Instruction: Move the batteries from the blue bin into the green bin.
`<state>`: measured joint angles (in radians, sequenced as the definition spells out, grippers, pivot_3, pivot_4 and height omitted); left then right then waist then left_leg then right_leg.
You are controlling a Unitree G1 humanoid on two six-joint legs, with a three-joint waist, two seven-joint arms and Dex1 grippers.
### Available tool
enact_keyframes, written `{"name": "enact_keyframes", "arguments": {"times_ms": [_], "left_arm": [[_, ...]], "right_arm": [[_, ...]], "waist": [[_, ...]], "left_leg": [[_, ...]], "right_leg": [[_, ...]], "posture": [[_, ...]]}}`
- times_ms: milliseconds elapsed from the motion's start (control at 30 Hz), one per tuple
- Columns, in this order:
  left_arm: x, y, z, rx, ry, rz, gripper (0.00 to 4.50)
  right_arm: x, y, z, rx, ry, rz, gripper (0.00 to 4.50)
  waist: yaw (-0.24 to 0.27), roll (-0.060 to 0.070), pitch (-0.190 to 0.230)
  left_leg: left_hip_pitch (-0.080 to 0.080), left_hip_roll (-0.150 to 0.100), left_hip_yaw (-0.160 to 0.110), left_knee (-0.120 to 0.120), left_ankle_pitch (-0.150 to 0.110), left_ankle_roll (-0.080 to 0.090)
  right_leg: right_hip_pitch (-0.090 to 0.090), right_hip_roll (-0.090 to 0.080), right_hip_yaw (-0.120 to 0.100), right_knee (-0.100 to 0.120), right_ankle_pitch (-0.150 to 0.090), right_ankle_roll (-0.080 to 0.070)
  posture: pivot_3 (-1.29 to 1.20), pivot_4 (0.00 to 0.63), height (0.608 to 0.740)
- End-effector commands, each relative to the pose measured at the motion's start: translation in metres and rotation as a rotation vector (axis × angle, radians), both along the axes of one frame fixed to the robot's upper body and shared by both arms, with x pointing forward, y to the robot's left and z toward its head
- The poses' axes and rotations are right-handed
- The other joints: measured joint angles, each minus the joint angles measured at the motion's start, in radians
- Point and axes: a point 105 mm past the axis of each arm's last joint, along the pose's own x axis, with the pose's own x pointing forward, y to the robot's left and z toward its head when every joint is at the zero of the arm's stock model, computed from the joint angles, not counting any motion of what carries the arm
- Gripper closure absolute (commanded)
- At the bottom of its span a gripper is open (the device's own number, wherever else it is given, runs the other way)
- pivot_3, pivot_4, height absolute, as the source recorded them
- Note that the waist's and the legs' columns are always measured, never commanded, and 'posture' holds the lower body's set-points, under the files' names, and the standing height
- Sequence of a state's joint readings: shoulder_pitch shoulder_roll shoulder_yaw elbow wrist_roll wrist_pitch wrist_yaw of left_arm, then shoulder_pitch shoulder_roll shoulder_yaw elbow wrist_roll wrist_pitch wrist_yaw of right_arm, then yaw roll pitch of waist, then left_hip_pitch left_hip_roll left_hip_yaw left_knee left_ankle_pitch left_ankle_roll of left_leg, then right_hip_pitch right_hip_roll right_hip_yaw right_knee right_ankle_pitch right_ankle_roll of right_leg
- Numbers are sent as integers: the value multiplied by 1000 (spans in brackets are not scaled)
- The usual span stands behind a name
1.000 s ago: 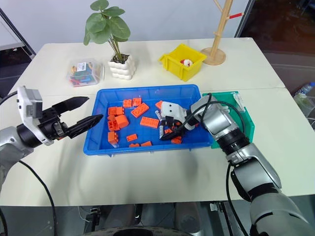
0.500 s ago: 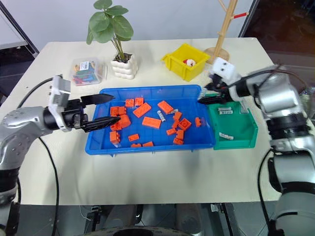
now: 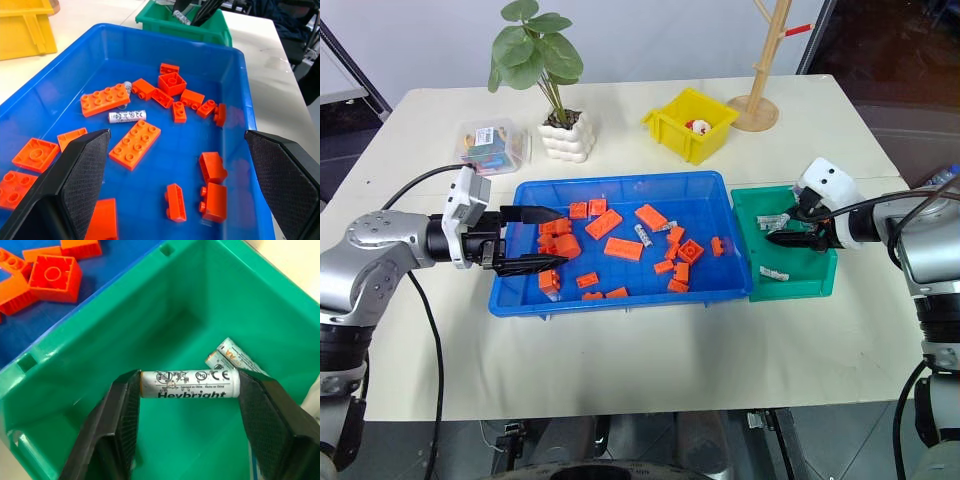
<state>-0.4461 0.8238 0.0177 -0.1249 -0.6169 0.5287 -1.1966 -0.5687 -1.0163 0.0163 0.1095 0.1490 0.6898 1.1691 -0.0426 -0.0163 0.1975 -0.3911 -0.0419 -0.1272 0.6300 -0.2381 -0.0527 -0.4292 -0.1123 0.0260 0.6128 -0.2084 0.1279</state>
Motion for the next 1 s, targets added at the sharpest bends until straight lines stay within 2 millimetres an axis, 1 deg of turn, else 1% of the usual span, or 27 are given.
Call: {"name": "enact_keyframes", "arguments": {"times_ms": [33, 100, 200, 267, 300, 333, 367, 433, 500, 567, 600, 667, 767, 867, 933, 1000], "left_arm": [[1, 4, 13, 13, -60, 7, 0], [1, 5, 13, 14, -61, 11, 0], [0, 7, 13, 14, -61, 24, 0], [1, 8, 13, 13, -64, 39, 0], [1, 10, 13, 11, -66, 47, 0], [1, 11, 13, 11, -66, 57, 0], [1, 12, 14, 11, -67, 63, 0], [0, 17, 10, 42, -72, 87, 0], [-1, 20, 8, 61, -76, 104, 0], [-2, 21, 11, 44, -81, 123, 0], [-4, 22, 12, 41, -84, 130, 0], [-7, 23, 15, 31, -89, 148, 0], [-11, 26, 18, 14, -92, 178, 0], [-15, 29, 19, 6, -89, 211, 0], [-17, 31, 18, 3, -85, 227, 0], [-19, 31, 17, -2, -83, 239, 0]], "right_arm": [[1, -6, 23, -23, -85, -9, 28], [4, -6, 28, -30, -106, -4, 28], [15, 0, 47, -62, -187, 8, 28], [23, 15, 65, -27, -250, 31, 28], [27, 23, 72, 4, -272, 43, 28], [30, 38, 79, 53, -288, 65, 28], [32, 47, 83, 85, -294, 80, 28], [35, 87, 87, 223, -278, 146, 28], [32, 120, 82, 328, -234, 204, 28], [28, 147, 68, 405, -165, 232, 28], [26, 157, 61, 422, -137, 242, 28], [18, 171, 40, 429, -70, 272, 28], [6, 181, 14, 428, 22, 309, 28], [-2, 184, -6, 402, 85, 334, 28], [-5, 184, -14, 389, 112, 343, 28], [-4, 182, -22, 372, 126, 338, 28]], "waist": [[0, 0, 0], [0, 0, 0], [-3, 0, 0], [-6, 1, 0], [-6, 1, 0], [-5, 1, 0], [-6, 1, 0], [-6, 0, 0], [-7, 0, 0], [-2, 1, 0], [1, 0, 0], [11, 0, 0], [27, 0, 0], [24, 0, 0], [21, 0, 0], [16, 0, 0]], "left_leg": [[0, 0, 0, 0, 0, 0], [0, 0, 0, 0, 0, 0], [0, 0, 0, 0, 0, 0], [0, 0, 0, 0, 0, 0], [1, 0, 0, 0, 0, 0], [1, 1, 0, 0, 0, 0], [1, 1, 0, 0, 0, 0], [1, 1, 0, -1, 0, 0], [1, 1, 0, -1, 0, 0], [0, 1, -1, -1, 0, 0], [0, 1, -1, -1, 0, 0], [-1, 0, -3, 0, 0, 0], [-1, -1, -3, 0, 0, 0], [-1, -2, -3, 0, 0, 0], [0, -1, -3, 0, 0, 0], [0, -1, -3, 0, 0, 0]], "right_leg": [[0, 0, 0, 0, 0, 0], [0, 0, 0, 0, 0, 0], [0, 0, 0, 0, 0, 0], [0, 0, 0, 0, 0, 0], [0, 0, 0, 0, 0, 0], [0, 0, 0, 0, 0, 0], [0, 1, 0, 0, 0, 0], [0, 1, 0, 0, 0, 0], [0, 1, 0, 0, 0, 0], [0, 1, 0, 1, 0, 0], [-1, 1, 0, 1, 0, 0], [-1, 1, 0, 1, 0, 0], [0, 0, 0, 0, 0, 0], [0, -1, 0, 0, 0, 0], [0, 0, 0, 1, 0, 0], [0, 0, 0, 1, 0, 0]], "posture": [[0, 150, 740], [0, 150, 740], [0, 150, 740], [0, 150, 740], [0, 150, 740], [0, 150, 740], [0, 150, 740], [0, 150, 740], [0, 150, 740], [0, 150, 740], [0, 150, 740], [0, 150, 740], [0, 150, 740], [0, 150, 740], [0, 150, 740], [0, 150, 740]]}}
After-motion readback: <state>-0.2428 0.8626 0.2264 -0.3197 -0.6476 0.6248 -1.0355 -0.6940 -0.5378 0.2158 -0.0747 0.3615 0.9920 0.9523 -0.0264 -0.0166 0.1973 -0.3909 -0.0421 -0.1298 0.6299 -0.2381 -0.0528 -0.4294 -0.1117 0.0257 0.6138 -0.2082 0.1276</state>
